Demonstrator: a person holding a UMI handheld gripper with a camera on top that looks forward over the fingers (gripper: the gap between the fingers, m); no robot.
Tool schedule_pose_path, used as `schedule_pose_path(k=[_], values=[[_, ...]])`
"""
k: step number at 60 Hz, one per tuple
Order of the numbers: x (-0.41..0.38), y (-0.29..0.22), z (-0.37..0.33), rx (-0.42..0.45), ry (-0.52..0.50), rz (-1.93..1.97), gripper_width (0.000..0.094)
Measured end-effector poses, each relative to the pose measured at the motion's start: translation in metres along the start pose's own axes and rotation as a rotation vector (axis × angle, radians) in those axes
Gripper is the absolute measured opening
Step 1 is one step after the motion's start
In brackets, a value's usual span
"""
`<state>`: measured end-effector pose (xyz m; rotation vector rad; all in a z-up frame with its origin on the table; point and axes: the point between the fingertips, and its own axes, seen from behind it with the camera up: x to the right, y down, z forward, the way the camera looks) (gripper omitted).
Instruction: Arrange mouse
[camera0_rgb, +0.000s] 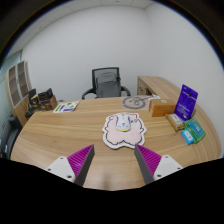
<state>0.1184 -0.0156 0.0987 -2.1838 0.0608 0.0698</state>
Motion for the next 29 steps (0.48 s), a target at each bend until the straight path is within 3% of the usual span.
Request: schedule_pose_path(k=[11, 23, 29], values=[[-0.017, 0.054, -0.114, -0.037, -0.02, 0.018, 0.0823], [-0.003, 0.064, -0.194, 0.003, -0.034, 0.042, 0.083], [-0.007, 0.07, -0.224, 0.001, -0.124, 0.113, 0.0832]])
